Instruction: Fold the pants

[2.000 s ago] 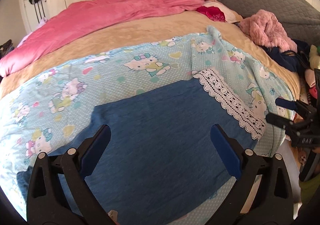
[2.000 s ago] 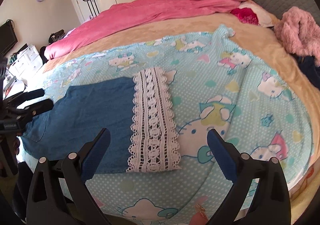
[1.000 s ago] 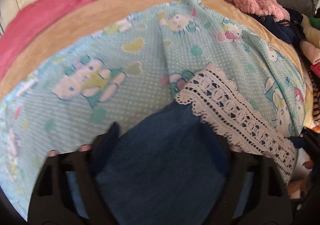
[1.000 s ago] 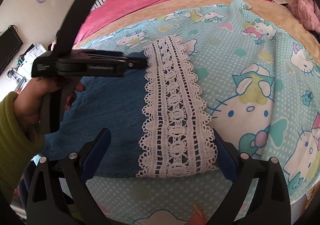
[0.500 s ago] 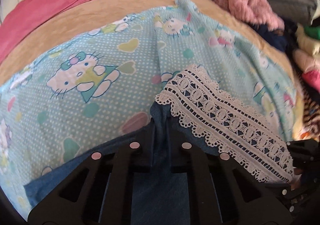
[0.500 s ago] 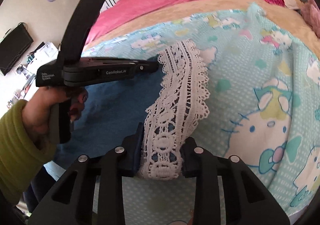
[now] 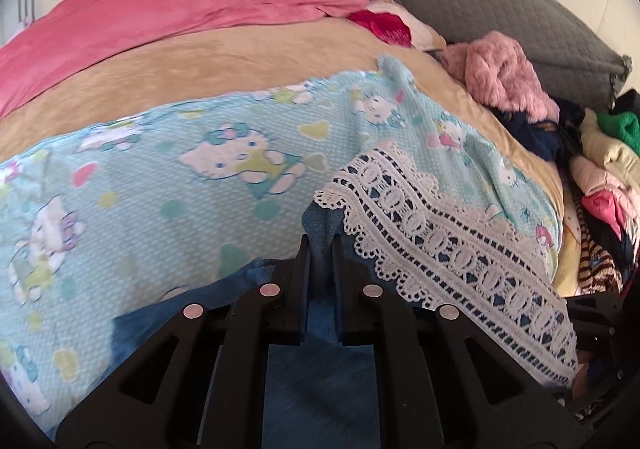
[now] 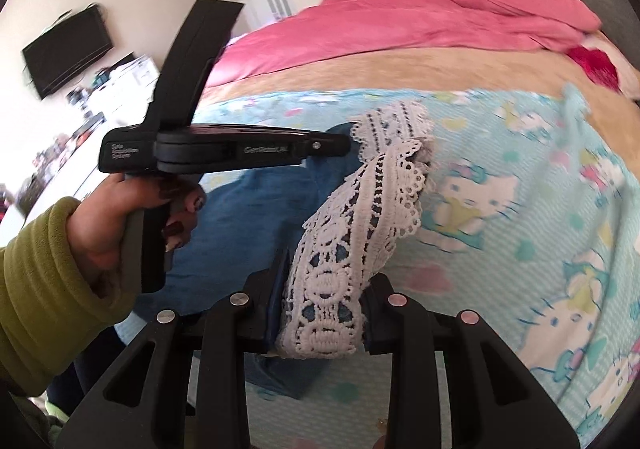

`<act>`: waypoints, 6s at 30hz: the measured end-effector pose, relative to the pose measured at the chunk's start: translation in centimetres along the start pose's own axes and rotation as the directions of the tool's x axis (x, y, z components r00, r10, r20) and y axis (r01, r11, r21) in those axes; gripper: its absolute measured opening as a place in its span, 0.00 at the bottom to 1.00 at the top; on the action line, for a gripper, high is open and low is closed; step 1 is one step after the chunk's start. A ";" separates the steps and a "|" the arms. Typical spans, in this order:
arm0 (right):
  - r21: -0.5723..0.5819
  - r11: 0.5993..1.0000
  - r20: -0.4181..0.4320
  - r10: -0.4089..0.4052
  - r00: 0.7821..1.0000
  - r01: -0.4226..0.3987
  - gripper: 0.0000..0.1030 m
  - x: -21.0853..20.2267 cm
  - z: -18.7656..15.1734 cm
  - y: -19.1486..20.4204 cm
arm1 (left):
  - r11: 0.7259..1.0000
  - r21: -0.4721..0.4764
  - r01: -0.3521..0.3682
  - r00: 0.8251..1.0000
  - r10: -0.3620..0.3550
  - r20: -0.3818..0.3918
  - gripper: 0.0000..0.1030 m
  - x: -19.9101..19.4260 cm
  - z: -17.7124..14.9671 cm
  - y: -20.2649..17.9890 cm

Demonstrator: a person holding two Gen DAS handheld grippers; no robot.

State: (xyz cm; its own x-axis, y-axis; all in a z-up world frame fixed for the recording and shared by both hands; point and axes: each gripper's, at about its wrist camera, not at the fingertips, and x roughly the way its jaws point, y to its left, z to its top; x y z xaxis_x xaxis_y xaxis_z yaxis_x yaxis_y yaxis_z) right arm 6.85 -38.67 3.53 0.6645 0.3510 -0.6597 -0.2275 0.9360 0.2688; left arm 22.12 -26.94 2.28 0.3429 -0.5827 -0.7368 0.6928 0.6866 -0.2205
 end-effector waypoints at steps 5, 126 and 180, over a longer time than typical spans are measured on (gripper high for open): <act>-0.074 0.997 -0.016 0.036 0.999 -0.037 0.27 0.9 0.4 3.4 | 0.998 -0.057 0.001 1.000 0.000 0.026 0.05 -1.9 -1.5 2.5; -0.193 0.979 -0.229 -0.106 0.968 0.062 0.73 5.8 -4.7 7.3 | 0.945 -0.241 -0.221 0.975 0.216 -0.047 0.51 -12.7 -20.3 1.0; -0.411 0.861 -0.368 0.144 0.918 -0.300 0.92 20.4 6.1 28.8 | 0.758 -0.602 -0.250 0.946 0.322 0.013 0.42 -21.4 -26.9 13.5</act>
State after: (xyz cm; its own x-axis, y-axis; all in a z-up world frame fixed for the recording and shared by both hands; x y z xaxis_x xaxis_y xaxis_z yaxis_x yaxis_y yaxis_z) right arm 18.18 -4.71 2.12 0.3153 0.4681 -0.8255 -0.6880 0.7119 0.1409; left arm 7.06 6.50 -2.09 0.5563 -0.3358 -0.7601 0.0580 0.9282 -0.3676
